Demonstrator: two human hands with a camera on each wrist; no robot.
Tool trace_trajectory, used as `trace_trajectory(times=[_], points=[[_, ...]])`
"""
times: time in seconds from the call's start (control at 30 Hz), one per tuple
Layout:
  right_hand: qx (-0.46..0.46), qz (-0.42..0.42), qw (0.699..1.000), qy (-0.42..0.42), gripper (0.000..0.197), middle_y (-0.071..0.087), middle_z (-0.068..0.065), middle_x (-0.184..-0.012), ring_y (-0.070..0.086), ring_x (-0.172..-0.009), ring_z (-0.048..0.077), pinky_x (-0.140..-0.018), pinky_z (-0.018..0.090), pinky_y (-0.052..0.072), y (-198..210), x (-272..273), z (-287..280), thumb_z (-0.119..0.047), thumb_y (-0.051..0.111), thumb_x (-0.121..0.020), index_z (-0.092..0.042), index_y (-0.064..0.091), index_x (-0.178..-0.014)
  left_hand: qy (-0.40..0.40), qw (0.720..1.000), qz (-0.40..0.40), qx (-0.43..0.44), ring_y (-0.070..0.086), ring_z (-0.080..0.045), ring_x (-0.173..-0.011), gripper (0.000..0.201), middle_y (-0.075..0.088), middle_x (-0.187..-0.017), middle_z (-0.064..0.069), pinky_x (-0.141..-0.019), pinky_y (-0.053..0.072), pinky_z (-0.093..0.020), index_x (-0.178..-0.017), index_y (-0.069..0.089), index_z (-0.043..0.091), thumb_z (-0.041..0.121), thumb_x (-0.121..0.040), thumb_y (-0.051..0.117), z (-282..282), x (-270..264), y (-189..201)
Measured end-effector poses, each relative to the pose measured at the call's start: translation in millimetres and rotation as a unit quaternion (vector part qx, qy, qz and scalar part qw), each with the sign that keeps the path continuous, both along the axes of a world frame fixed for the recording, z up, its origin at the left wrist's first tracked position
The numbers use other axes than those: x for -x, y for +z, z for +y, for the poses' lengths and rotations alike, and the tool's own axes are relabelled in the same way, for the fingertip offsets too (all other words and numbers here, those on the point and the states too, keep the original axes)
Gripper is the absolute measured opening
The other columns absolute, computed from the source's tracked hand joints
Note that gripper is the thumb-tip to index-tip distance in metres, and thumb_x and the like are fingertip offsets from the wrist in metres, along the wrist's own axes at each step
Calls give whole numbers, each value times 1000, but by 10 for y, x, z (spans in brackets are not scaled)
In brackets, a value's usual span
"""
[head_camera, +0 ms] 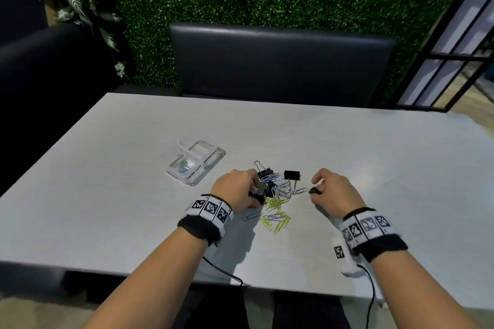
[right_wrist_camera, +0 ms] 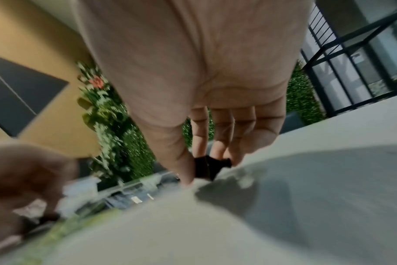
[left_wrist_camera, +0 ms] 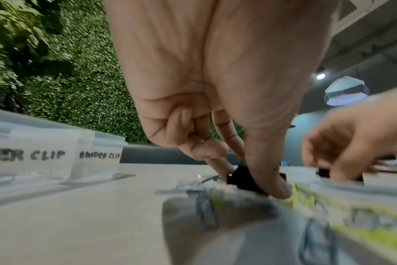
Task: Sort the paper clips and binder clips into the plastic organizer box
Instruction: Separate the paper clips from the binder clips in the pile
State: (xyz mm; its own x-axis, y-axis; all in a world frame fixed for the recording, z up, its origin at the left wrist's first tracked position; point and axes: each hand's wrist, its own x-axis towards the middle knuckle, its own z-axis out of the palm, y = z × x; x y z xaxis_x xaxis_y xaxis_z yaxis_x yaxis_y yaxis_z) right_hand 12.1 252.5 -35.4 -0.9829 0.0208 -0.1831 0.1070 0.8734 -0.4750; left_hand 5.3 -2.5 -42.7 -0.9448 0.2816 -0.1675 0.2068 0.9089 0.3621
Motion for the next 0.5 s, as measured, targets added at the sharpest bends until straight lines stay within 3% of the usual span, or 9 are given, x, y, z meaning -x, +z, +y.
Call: trace_trajectory(times=[0.07, 0.17, 0.27, 0.33, 0.43, 0.5], points=[[-15, -18, 999, -25, 22, 66, 1, -99, 65, -86, 23, -76, 34, 55, -59, 56, 81, -15, 71, -83, -22, 60, -101, 11, 1000, -4, -16, 66, -17, -87, 36, 70, -101, 5, -70, 56, -32, -100, 61, 29, 36, -74, 83, -47, -13, 40], [-6, -32, 999, -43, 19, 59, -2, -97, 63, -86, 22, -72, 30, 50, -113, 128, 135, -16, 71, -83, -21, 60, -98, 37, 996, -24, -76, 65, -10, -76, 36, 70, -96, 9, -64, 51, -27, -93, 60, 26, 38, -72, 87, -175, -34, 146], [-17, -34, 998, -41, 16, 62, 0, -97, 63, -84, 22, -72, 32, 51, -121, 163, 151, -18, 71, -83, -22, 60, -95, 57, 990, -18, -125, 61, -3, -70, 39, 69, -88, 14, -61, 44, -25, -87, 58, 26, 41, -69, 89, -374, -48, 257], [-36, -40, 998, -32, 17, 64, 5, -104, 62, -91, 24, -77, 34, 52, -130, 157, 158, -20, 71, -83, -21, 61, -98, 78, 987, -9, -140, 60, -4, -67, 41, 70, -86, 14, -60, 43, -25, -86, 58, 26, 42, -67, 90, -555, -50, 291], [-106, 1, 994, -1, 28, 59, 9, -115, 55, -108, 27, -85, 37, 52, -123, 85, 115, -27, 70, -85, -18, 62, -110, 125, 987, 6, -98, 63, -10, -80, 39, 68, -88, 14, -66, 46, -28, -87, 58, 26, 37, -67, 91, -807, -54, 244], [-102, 48, 993, 33, 31, 57, 7, -115, 54, -110, 24, -87, 35, 51, -89, -13, 5, -30, 70, -86, -18, 62, -113, 144, 988, 0, -52, 62, -12, -86, 37, 67, -90, 11, -68, 49, -30, -89, 59, 26, 35, -68, 89, -873, -60, 170]])
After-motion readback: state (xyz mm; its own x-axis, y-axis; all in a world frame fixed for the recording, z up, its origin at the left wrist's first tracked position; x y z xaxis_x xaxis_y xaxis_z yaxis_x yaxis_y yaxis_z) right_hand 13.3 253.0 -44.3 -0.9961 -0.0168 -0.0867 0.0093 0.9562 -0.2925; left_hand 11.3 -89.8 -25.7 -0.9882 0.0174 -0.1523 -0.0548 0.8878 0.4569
